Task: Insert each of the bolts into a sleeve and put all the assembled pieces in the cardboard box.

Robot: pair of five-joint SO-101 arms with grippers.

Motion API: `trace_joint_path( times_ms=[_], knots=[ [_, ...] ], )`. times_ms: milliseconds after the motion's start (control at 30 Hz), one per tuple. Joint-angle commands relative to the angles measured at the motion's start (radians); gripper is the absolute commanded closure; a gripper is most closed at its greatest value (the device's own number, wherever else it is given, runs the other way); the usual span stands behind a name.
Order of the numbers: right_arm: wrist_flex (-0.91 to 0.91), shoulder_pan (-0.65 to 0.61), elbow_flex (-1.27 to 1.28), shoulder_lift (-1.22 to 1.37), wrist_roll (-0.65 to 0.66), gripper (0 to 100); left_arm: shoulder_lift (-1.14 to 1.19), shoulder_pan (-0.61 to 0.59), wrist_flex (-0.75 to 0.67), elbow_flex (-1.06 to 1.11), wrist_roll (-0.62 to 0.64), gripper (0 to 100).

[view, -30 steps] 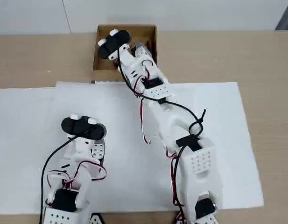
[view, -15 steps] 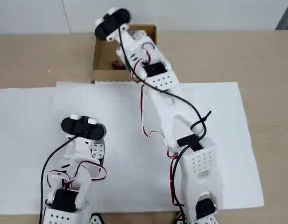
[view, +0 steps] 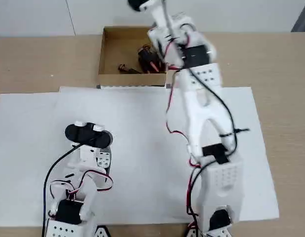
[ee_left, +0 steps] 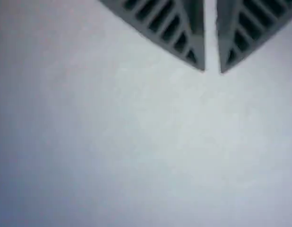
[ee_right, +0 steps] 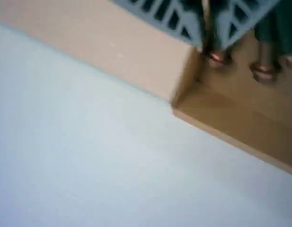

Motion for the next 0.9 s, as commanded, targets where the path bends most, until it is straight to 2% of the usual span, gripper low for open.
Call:
trace_joint_path(
  times_ms=[0, 267, 367, 533, 733, 867],
  knots=[
    [0.137, 0.050, -0.058, -0.154, -0.052, 99.6, -0.012, 0.002, 0.005, -0.004, -0.006, 99],
    [0.470, 0.150, -0.057, -0.329, -0.184, 99.6, -0.012, 0.002, 0.005, -0.004, -0.006, 99],
    [0.611, 0.180, -0.048, -0.383, -0.195, 99.6, -0.012, 0.002, 0.005, -0.004, -0.006, 99],
    [0.607, 0.243, 0.103, -0.516, -0.199, 99.6, -0.012, 0.002, 0.005, -0.004, -0.006, 99],
    [0.602, 0.259, 0.422, -0.733, -0.203, 99.6, -0.012, 0.002, 0.005, -0.004, -0.006, 99],
    [0.529, 0.308, 0.649, -0.851, -0.232, 99.6, -0.012, 0.002, 0.005, -0.004, -0.006, 99]
  ],
)
